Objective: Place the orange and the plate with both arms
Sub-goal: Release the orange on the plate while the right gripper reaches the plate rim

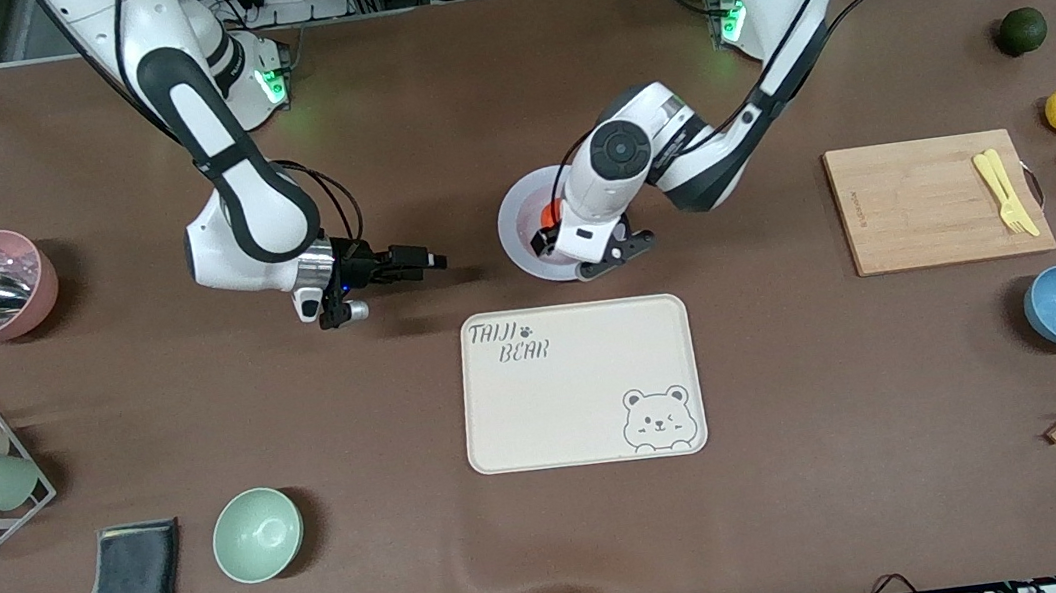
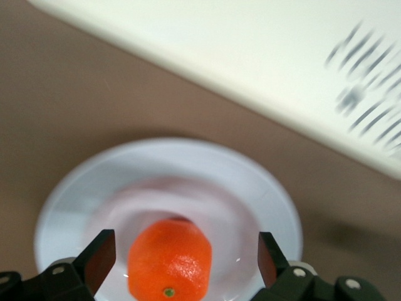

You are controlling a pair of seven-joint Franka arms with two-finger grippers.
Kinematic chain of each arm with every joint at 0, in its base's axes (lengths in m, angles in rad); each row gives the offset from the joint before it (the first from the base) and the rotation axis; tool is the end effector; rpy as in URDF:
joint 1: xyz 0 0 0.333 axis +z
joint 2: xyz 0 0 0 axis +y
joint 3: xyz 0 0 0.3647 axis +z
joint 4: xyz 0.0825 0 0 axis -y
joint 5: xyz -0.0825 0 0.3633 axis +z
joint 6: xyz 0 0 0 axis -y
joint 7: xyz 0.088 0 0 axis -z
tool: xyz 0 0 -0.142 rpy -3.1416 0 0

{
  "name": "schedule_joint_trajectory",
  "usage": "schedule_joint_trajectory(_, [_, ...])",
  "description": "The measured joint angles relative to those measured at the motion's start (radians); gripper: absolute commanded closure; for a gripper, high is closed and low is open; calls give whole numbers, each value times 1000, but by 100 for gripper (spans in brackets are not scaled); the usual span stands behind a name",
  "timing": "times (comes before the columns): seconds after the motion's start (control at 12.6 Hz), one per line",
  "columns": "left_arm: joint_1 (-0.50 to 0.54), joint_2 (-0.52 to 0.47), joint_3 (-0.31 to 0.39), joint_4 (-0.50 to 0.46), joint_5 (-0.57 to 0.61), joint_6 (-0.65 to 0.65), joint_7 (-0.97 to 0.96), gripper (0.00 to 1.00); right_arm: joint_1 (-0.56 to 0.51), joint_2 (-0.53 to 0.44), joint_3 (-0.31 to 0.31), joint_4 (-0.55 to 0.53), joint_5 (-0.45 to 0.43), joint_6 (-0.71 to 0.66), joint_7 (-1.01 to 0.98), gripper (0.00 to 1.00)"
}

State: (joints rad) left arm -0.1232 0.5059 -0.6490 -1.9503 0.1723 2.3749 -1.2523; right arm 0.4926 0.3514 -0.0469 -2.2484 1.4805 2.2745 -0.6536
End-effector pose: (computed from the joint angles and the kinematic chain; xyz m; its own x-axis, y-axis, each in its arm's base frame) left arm 0.4706 -0.4124 0.2910 0.9043 0.3983 -0.1533 0.4142 -0.9057 0.0901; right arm 0.4642 0.2785 0.2391 0.9839 -0.0366 -0.1748 -0.1609 -0.6058 -0.7792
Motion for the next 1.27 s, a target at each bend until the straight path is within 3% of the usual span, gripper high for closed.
schedule_joint_trajectory(0.24, [85,-165,1,94,0,-172,0,0,58,4,0,-9,149,-1,-77,24])
schedule_joint_trajectory(0.4, [138,-216,3,196,0,-277,2,0,102,16,1,-14,204,6,-111,24])
schedule_joint_trajectory(0.56, [203,-222,7,294,0,-360,65,0,110,37,0,-14,220,8,-136,24])
schedule_joint_trajectory(0.87, [333,-218,11,435,1,-552,271,0,158,78,1,-14,357,5,-229,29])
schedule_joint_trajectory(1.27, [396,-246,10,491,1,-664,425,0,197,105,1,-14,424,6,-269,34])
